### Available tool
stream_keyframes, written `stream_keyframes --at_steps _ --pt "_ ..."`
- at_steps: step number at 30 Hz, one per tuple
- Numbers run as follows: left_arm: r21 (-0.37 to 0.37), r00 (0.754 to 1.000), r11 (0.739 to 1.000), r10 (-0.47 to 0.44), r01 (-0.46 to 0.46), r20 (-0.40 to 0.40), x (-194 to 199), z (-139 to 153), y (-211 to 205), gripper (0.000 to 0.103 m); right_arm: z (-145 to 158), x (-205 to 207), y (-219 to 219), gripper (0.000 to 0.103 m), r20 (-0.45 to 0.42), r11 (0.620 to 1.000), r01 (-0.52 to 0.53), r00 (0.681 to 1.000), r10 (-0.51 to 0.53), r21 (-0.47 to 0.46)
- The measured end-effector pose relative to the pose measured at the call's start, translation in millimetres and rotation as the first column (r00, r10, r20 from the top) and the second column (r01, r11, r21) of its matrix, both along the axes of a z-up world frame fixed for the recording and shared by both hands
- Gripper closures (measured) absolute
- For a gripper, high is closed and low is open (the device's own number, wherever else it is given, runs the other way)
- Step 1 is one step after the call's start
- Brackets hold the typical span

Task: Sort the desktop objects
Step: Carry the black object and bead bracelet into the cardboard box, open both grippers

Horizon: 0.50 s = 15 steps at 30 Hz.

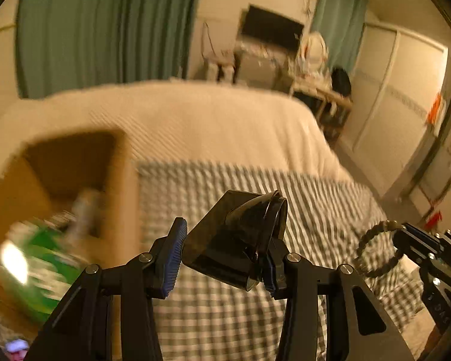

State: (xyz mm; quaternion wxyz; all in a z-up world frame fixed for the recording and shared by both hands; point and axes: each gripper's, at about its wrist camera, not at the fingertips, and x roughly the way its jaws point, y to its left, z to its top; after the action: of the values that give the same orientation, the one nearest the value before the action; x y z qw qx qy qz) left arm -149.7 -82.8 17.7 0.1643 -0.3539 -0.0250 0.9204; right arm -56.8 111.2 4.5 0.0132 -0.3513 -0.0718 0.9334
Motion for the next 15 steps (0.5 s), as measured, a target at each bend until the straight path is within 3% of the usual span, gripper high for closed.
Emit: stream_keyframes --at_steps 3,7,11,15 --pt "-0.025 0.996 0.998 0.048 -0.050 -0.069 6.4 49.5 -50.8 0.057 49.8 9.6 -34.6 0.092 -0.063 0.999 -0.051 0.997 0.050 -0.012" --pt "-0.056 0.979 0.983 0.169 -0.176 -0.118 0.6 83.7 -119.5 0.057 103.4 4.7 -92.9 0.092 -0.118 0.986 -0.148 0.983 0.139 -0.072" --pt "-0.075 0.963 0.964 0.247 -0.256 -0.104 -19.8 78.7 -173.6 0.057 122.9 -34.4 -154.3 0.092 -0.095 0.947 -0.233 0.972 0.217 -0.219" --pt "-0.092 0.967 0.963 0.251 -0.255 -0.052 -40.6 41.0 -194.6 0.057 106.0 -85.3 -202.3 0.092 -0.029 0.924 -0.240 0.970 0.243 -0.299"
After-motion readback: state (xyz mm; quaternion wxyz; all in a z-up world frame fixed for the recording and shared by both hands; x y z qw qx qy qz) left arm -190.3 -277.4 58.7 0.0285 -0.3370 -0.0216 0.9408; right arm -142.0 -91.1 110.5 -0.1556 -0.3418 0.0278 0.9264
